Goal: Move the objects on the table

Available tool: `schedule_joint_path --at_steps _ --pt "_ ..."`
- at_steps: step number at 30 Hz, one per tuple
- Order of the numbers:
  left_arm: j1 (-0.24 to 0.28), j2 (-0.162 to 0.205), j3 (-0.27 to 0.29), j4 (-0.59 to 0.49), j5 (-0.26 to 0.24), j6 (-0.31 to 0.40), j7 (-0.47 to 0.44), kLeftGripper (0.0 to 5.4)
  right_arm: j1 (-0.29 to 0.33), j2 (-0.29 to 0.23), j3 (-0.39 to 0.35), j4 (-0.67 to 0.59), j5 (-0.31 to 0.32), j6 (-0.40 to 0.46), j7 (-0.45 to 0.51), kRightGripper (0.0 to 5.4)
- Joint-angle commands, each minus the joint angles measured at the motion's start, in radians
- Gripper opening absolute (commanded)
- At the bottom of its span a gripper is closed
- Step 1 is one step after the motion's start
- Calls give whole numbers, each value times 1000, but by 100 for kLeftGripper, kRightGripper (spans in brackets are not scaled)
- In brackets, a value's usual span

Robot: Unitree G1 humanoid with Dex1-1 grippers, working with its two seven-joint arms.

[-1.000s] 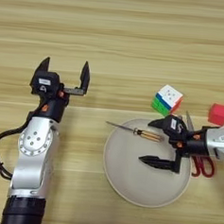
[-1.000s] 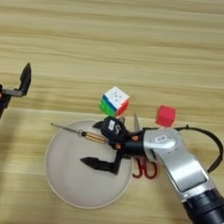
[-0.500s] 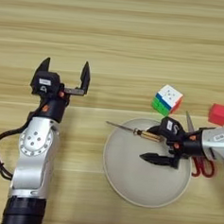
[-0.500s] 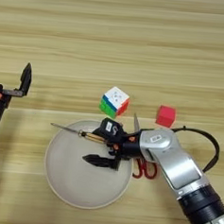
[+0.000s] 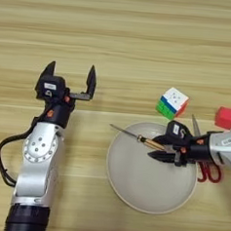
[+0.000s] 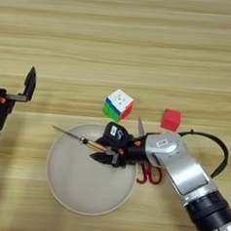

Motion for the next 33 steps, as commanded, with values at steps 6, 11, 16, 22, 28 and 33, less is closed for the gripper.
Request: schedule_joint_path --at_steps 6,11,16,22,28,33 --pt "9 -3 -6 -15 -1 1 1 540 -9 -10 -13 -16 3 13 4 88" --pt "8 -1 -2 -17 -3 2 3 540 -6 -8 -15 -20 9 16 5 88" --pt "7 0 0 -16 -6 5 1 540 0 -14 -32 -49 25 29 7 88" --pt "-1 3 2 4 -3 3 1 540 48 -60 -68 -154 73 56 31 88" --pt "-13 6 7 24 -3 2 2 540 119 -114 -82 -240 111 55 66 88" --pt "-20 7 7 35 -4 -2 0 540 165 -145 -51 -258 109 32 97 88"
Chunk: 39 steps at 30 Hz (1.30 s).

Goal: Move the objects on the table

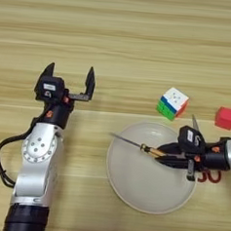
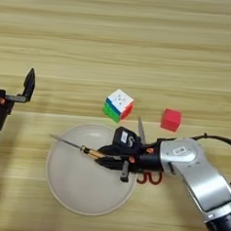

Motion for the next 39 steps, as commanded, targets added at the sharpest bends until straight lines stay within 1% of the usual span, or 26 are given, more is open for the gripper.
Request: schedule_joint_path --at_steps 1,7,11,16,17,23,25,30,35,39 --pt "-12 1 1 9 0 -2 0 540 27 -24 21 -14 -2 -13 17 88" --pt "-5 2 3 1 -2 -2 0 540 45 -28 42 -15 -9 -19 20 88" --pt "-4 2 2 -3 -2 1 -1 540 59 -38 62 -12 -33 -35 21 88" --pt "-2 0 1 -1 -1 -4 0 540 66 -37 73 -9 -44 -52 20 88" --pt "-2 0 1 -2 -1 -3 0 540 65 -37 72 -13 -43 -51 20 117" --pt "-1 -2 -2 2 1 -4 1 540 63 -34 64 -20 -36 -51 16 167" --pt "0 -2 -3 1 1 -3 0 540 64 -33 58 -31 -28 -46 14 200" --pt "4 -3 -5 3 2 -6 0 540 63 -27 39 -45 -13 -47 3 261" --pt "4 -4 -7 7 3 -8 0 540 57 -12 5 -66 24 -42 -12 315" --pt "1 -6 -9 10 4 -9 1 540 62 -8 -9 -81 46 -63 -8 366"
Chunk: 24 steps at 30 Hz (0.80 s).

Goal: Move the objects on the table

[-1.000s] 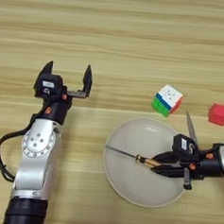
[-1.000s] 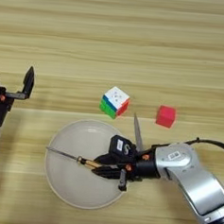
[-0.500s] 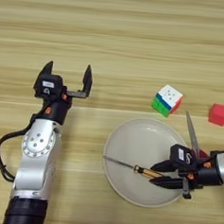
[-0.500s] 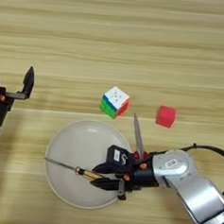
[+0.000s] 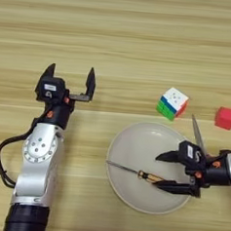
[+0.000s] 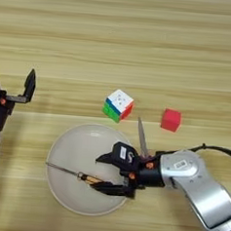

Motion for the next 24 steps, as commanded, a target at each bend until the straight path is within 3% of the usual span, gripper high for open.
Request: schedule_joint_path --at_steps 1,16,24 --pt "-1 -5 -5 8 4 -7 2 540 -1 2 -22 -31 25 -23 -1 370" --pt "-2 -4 -4 4 1 -6 1 540 55 -39 -6 -117 91 -80 88 533" --pt "-5 -3 -2 4 1 -6 1 540 76 -57 23 -132 58 -133 110 537"
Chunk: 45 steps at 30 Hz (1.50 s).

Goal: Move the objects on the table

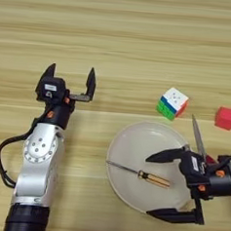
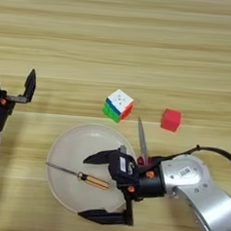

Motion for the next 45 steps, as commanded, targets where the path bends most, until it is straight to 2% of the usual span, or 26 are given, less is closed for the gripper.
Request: schedule_joint_path --at_steps 1,9,14,27,45 --pt "-5 -2 -2 4 1 -6 0 540 4 -20 26 -16 -41 -49 5 537" --pt "-5 -2 -1 1 1 -5 1 540 -3 2 69 15 -144 -119 -53 537" --pt "-8 -3 -2 5 1 -6 1 540 0 6 85 20 -167 -140 -70 537" --pt "-9 -3 -1 4 -2 -6 -1 540 18 -6 123 47 -285 -223 -119 537" --pt "-12 -4 -2 6 -4 -4 -1 540 12 8 139 99 -361 -264 -154 537"
